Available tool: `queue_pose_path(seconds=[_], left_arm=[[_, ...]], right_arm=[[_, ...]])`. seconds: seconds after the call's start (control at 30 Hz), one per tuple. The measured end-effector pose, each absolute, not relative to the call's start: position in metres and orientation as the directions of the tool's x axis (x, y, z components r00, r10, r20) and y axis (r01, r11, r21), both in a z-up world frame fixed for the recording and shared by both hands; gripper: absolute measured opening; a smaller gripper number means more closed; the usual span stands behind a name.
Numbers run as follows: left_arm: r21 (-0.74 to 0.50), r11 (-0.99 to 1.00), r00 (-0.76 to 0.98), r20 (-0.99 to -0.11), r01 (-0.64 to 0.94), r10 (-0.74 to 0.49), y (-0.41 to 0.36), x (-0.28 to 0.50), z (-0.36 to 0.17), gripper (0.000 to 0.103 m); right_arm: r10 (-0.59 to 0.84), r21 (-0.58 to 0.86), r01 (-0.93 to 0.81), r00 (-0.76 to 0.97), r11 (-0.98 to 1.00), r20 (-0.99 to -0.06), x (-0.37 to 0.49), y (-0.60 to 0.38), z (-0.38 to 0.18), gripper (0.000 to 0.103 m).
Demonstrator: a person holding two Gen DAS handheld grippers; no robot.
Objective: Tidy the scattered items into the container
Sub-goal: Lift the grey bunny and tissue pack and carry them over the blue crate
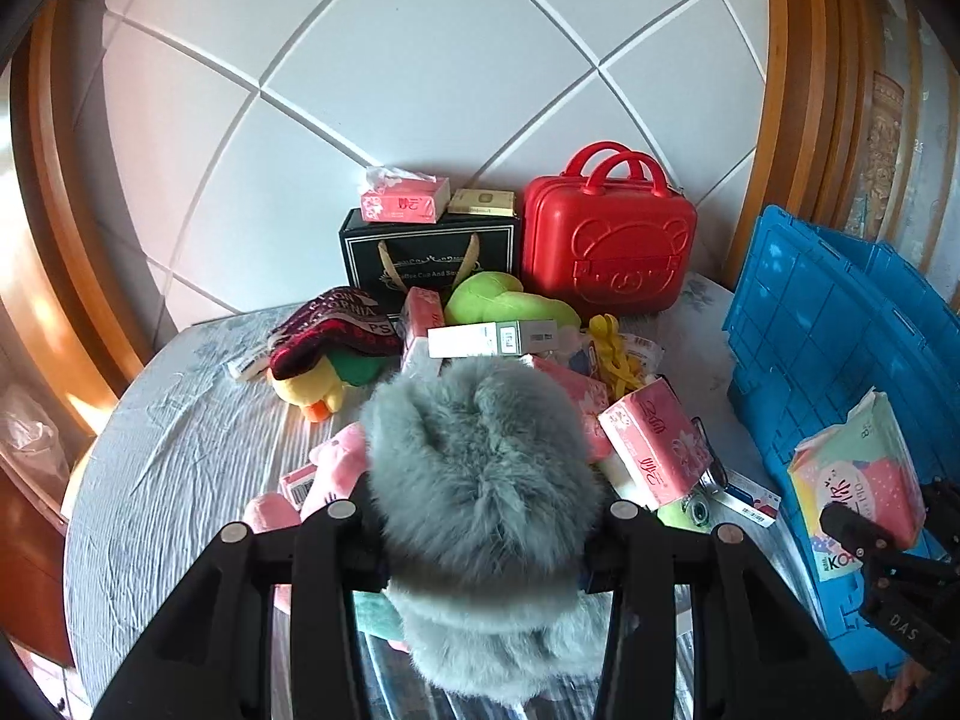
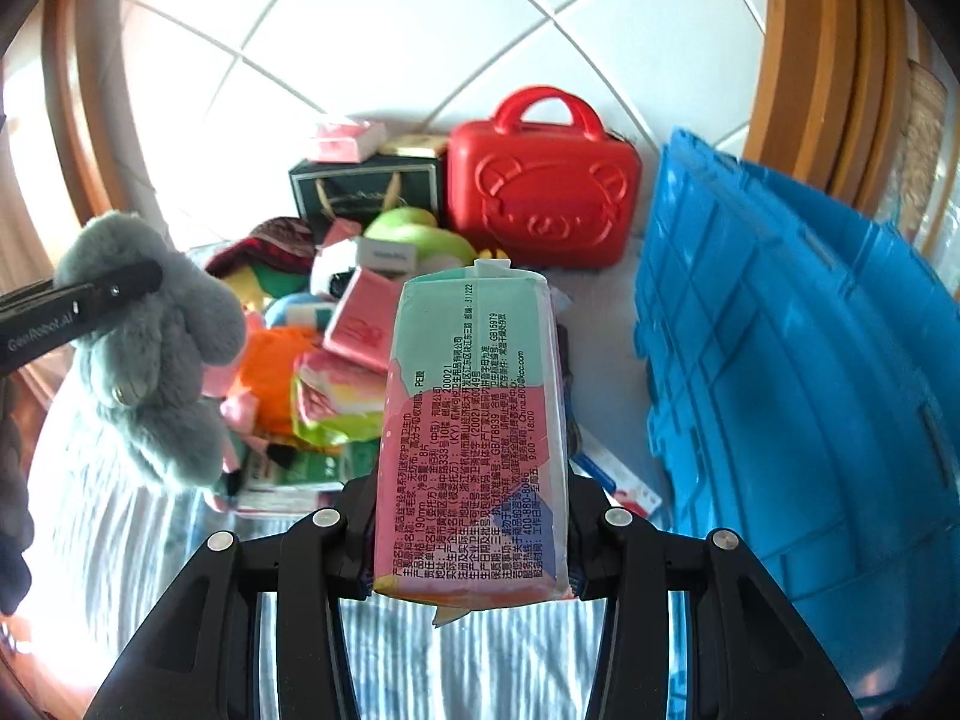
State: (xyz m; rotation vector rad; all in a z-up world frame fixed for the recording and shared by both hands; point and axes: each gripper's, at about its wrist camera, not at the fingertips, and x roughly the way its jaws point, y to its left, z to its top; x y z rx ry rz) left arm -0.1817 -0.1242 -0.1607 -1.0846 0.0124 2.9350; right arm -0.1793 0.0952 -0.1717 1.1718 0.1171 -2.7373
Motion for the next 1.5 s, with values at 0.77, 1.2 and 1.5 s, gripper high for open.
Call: queue_pose_path(seconds=[0.77,1.2,1.5], left_arm=[[0.01,-1.0,-0.805,-0.593,0.027,-0.028,-0.116,-0.135,-0.083,0.041],[0.044,-0.997,-0.849,-0.523,0.066,-0.079,-0.087,-0.106,-0.036,0.041],[0.065,-0.994,-0.873,-0.477,0.084,-0.105,-0.044,-0.09,-0.007,0.041]], right_arm=[[-0.243,0.039,0.278,-0.755,-0.96,-0.609,-0.14,0.102,-0.055,0.043],[-0.322,0.073,0.336,-0.786,-0.939,-0.528,-0.117,0.135,-0.024,0.043],[-0.361,0.108,0.354,-0.805,-0.929,-0.47,-0.113,0.188,-0.002,0.043]])
